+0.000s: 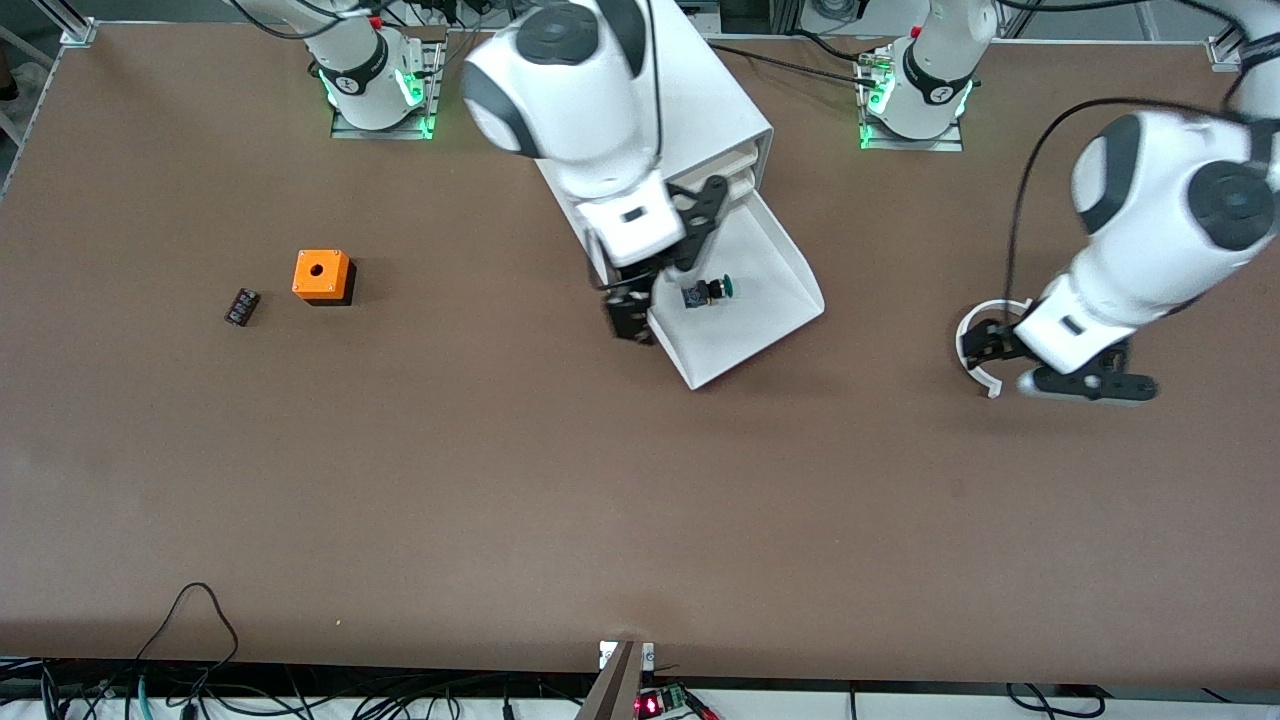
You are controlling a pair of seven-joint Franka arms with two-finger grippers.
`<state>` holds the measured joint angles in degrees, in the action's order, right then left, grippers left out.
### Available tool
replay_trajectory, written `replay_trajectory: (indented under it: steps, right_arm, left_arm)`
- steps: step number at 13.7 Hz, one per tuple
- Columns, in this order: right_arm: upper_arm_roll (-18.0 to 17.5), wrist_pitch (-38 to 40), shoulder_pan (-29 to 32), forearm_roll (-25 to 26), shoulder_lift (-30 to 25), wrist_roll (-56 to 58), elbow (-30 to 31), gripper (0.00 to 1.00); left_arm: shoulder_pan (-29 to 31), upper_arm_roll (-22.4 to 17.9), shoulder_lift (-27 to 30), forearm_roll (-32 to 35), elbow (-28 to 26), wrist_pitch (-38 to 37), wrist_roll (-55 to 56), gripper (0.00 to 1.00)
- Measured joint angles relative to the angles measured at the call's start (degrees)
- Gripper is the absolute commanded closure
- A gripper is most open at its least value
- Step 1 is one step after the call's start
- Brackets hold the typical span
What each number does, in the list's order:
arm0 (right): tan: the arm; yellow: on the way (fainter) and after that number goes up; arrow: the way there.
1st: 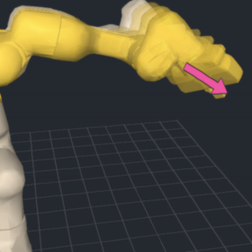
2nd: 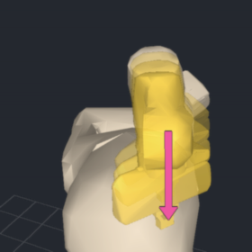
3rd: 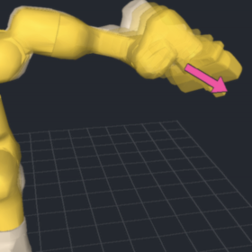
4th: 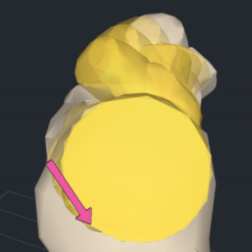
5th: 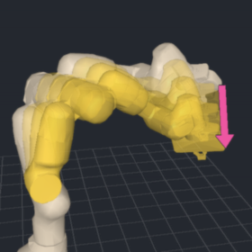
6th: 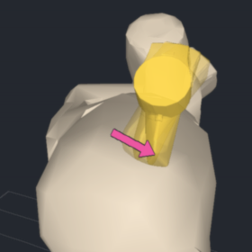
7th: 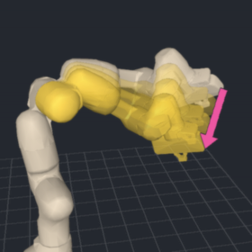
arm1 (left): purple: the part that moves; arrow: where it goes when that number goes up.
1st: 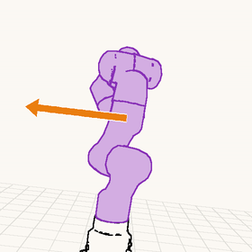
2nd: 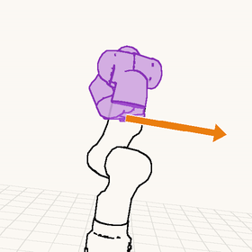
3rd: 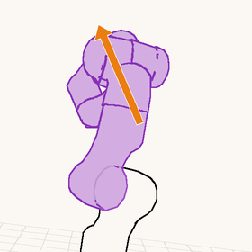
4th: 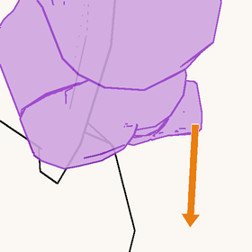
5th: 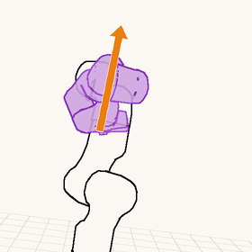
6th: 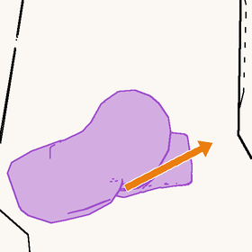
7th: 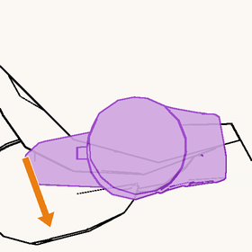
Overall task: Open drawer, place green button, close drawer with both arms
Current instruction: 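Lower the button into the drawer and open the right gripper, then push the drawer closed with the left gripper while the right gripper withdraws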
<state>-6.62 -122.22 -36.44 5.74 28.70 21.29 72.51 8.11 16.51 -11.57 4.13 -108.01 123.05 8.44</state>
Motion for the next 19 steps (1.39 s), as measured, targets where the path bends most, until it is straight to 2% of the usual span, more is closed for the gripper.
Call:
replay_trajectory:
  steps: [2,4,8,10,14,16,19]
  right_arm:
    - [1.8,3.4,3.8,0.0,-2.9,-3.5,2.4,0.00]
    - [2.8,6.1,7.4,-0.1,-4.9,-10.6,5.8,0.00]
    - [3.2,7.7,12.4,-0.1,-6.3,-36.2,10.8,0.00]
    - [3.3,11.4,14.6,-0.1,-6.7,-42.9,12.1,0.00]
    - [3.7,19.8,22.8,-0.1,-8.6,-45.3,12.6,0.00]
    - [4.2,21.2,26.8,-0.1,-10.5,-45.2,12.6,0.00]
    - [7.6,23.1,27.9,-0.1,-13.9,-45.2,12.5,0.00]
  left_arm:
    - [-2.3,1.5,-2.2,0.0,-4.4,8.9,9.0,0.00]
    - [-5.2,1.7,-4.5,0.0,-7.5,14.6,16.5,0.00]
    - [-11.8,1.1,-11.4,0.0,-8.5,23.7,29.2,0.00]
    - [-14.4,0.6,-14.4,0.0,-8.5,26.1,34.0,0.00]
    - [-17.0,0.3,-17.1,0.0,-8.6,28.4,38.2,0.00]
    - [-17.4,0.2,-17.0,0.0,-9.2,28.4,38.6,0.00]
    - [-17.9,0.5,-16.3,0.0,-11.2,28.4,38.7,0.00]
